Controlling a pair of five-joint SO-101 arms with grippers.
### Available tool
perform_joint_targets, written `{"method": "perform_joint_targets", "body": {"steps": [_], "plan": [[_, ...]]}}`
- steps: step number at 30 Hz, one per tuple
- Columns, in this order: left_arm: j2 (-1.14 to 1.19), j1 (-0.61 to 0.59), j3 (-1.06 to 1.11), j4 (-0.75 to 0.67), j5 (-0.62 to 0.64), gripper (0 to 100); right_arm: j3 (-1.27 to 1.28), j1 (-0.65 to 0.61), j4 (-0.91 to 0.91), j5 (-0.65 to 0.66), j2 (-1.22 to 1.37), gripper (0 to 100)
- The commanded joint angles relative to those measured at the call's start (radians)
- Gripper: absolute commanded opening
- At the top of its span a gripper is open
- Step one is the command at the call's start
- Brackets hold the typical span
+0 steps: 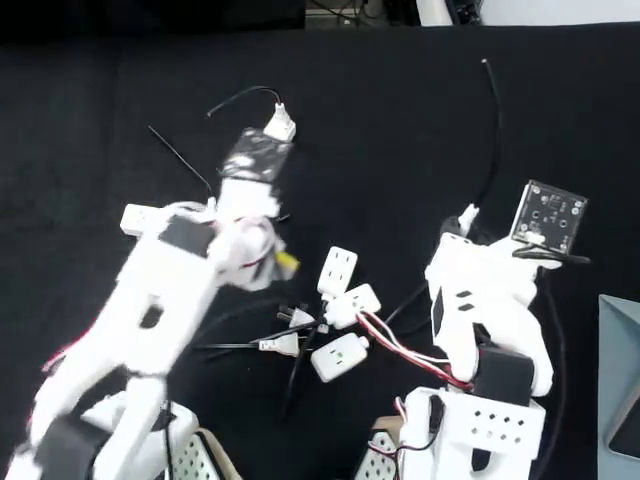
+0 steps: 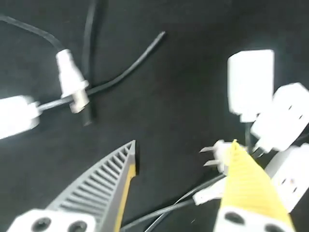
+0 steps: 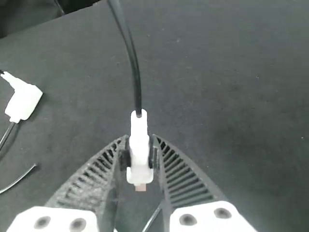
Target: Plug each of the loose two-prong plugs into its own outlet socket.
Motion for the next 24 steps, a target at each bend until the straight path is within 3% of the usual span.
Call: {"method": "perform_joint_targets", "body": {"steps": [1,13,24], "plan": [[0.176,0.07,-0.174,-0.032,0.071,29,-0.01,0.021,-0.02,-0.011,-0.012,1.3],[0.62,0.166,-0.507,-0.032,0.204,29,-0.013,0.069,-0.02,-0.006,-0.012,1.3],[0.747,0.205,-0.484,-0.126,0.203,25,-0.013,0.069,-0.02,-0.005,-0.012,1.3]]}}
